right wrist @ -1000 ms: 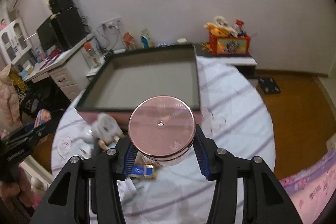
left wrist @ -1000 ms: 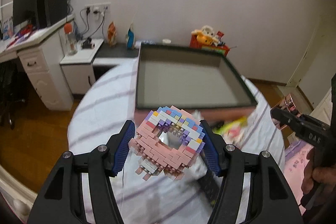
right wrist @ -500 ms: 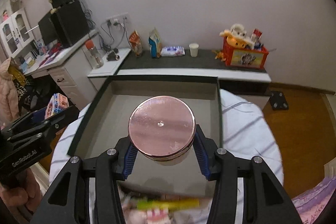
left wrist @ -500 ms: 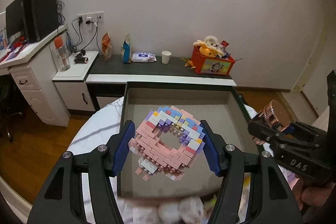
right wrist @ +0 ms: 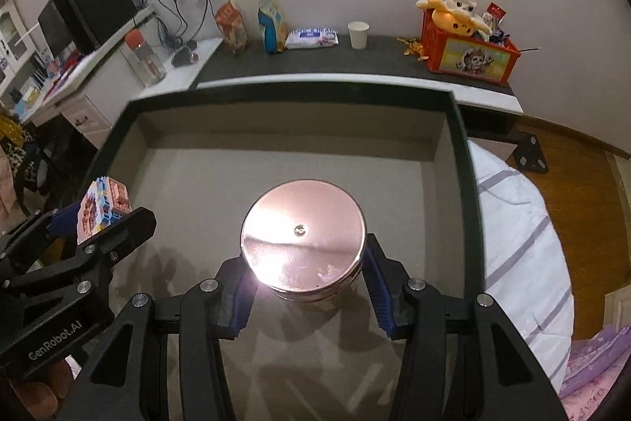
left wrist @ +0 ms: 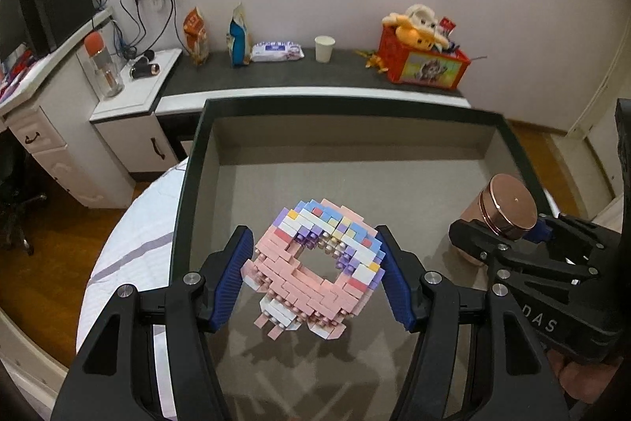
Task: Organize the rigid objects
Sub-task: 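Carry both held objects over the box tray and open both tools to drop them, then withdraw both tools and move the left tool toward the black remote, then grasp the black remote with the left tool while the right tool grasps the white cup, then place the remote and white cup into the box tray, opening both tools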
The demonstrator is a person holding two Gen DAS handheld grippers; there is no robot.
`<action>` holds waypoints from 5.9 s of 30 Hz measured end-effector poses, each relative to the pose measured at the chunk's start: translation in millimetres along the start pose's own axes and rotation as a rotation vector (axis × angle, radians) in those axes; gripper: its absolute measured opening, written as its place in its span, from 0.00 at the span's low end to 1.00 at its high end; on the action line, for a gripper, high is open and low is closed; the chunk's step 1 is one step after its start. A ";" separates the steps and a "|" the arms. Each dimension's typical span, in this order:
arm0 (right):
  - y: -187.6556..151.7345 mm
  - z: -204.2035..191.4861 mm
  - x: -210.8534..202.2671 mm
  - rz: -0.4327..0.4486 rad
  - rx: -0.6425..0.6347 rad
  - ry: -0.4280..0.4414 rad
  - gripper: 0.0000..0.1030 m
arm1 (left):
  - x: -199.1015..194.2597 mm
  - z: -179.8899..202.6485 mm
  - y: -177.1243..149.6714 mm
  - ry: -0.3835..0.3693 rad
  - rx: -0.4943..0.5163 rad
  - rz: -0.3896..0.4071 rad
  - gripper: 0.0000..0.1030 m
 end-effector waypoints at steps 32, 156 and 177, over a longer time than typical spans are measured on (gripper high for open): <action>-137.0 -27.8 -175.4 0.310 0.028 0.025 0.79 | -191.1 -8.3 -155.1 -0.008 0.005 0.246 1.00; -82.4 -16.3 -128.1 0.239 -0.027 0.047 0.61 | -126.5 13.5 -78.8 -0.159 0.036 0.228 0.13; -50.5 -7.4 -40.2 0.088 -0.046 -0.069 0.79 | -33.8 14.1 -51.6 -0.068 0.029 0.058 0.55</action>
Point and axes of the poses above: each gripper's, at about its wrist camera, not at the fingertips, and x roughly the way its jaws point, z to its right, y to its top, the point moved 5 cm from there along x, roughly the way its jaws point, and after that the axes turned 11 degrees about -z, right-handed, at the moved point
